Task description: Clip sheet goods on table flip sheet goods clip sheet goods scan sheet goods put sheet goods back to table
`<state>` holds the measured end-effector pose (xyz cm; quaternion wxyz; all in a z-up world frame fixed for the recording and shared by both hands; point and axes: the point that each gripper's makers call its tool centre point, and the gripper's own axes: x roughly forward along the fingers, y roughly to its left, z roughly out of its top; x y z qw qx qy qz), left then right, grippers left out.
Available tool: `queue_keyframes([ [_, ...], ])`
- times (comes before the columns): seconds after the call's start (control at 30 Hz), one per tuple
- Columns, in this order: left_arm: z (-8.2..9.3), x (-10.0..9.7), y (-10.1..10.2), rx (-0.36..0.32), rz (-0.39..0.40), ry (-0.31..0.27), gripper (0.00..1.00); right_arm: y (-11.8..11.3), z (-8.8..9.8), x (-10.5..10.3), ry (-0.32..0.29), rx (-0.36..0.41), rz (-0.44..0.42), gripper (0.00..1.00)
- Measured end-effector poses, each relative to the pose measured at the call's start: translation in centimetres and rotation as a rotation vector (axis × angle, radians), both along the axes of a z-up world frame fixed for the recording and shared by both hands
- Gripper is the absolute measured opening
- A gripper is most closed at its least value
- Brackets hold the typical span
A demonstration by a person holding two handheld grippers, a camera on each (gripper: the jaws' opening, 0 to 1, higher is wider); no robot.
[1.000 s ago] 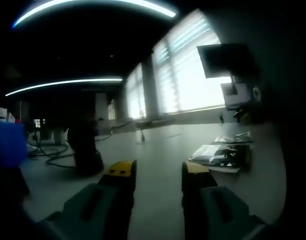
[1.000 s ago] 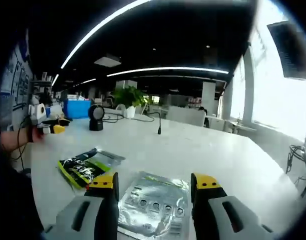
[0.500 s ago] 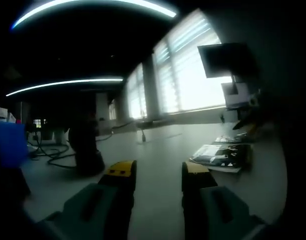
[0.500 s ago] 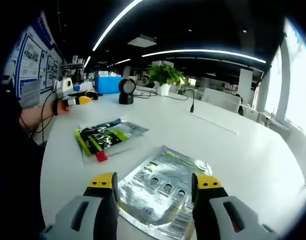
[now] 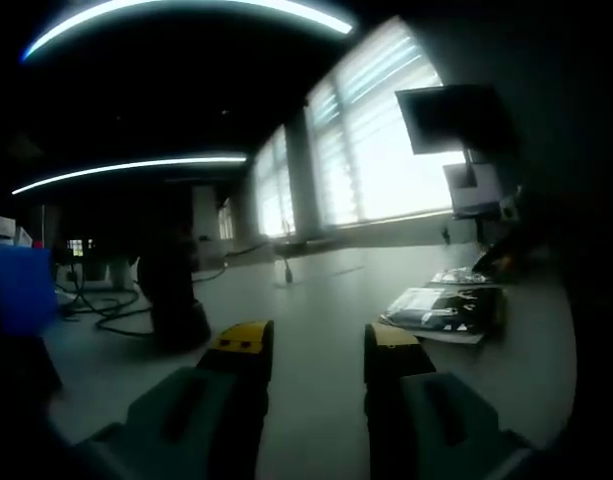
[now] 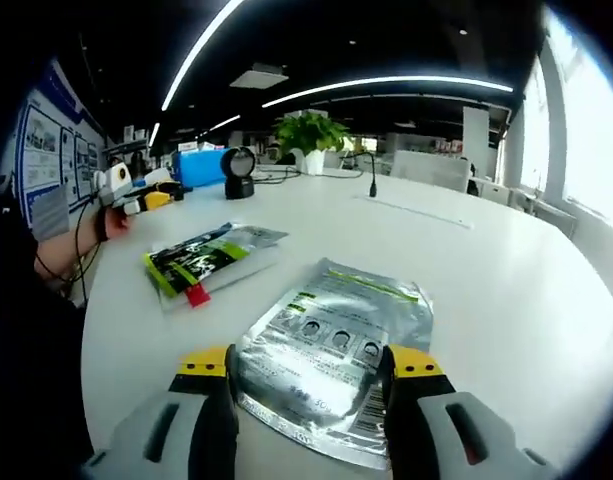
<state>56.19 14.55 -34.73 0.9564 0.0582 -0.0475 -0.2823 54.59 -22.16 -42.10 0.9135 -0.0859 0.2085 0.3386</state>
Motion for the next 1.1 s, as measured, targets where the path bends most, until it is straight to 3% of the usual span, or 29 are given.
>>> queue_keyframes([
  [0.27, 0.0, 0.0, 0.0, 0.001, 0.001, 0.002, 0.29, 0.0, 0.0, 0.1, -0.008, 0.002, -0.143, 0.53],
  [0.4, 0.0, 0.0, -0.1, 0.001, 0.000, 0.001, 0.29, -0.8, 0.0, 0.4, 0.010, -0.010, -0.281, 0.52],
  [0.5, 0.0, 0.0, 0.0, -0.002, 0.002, 0.002, 0.29, -0.3, 0.0, 0.4, -0.005, -0.008, -0.318, 0.52],
  [1.1, 0.2, -0.2, -0.1, -0.010, -0.003, -0.001, 0.29, -0.8, 0.2, 0.9, -0.017, 0.005, -0.317, 0.53],
])
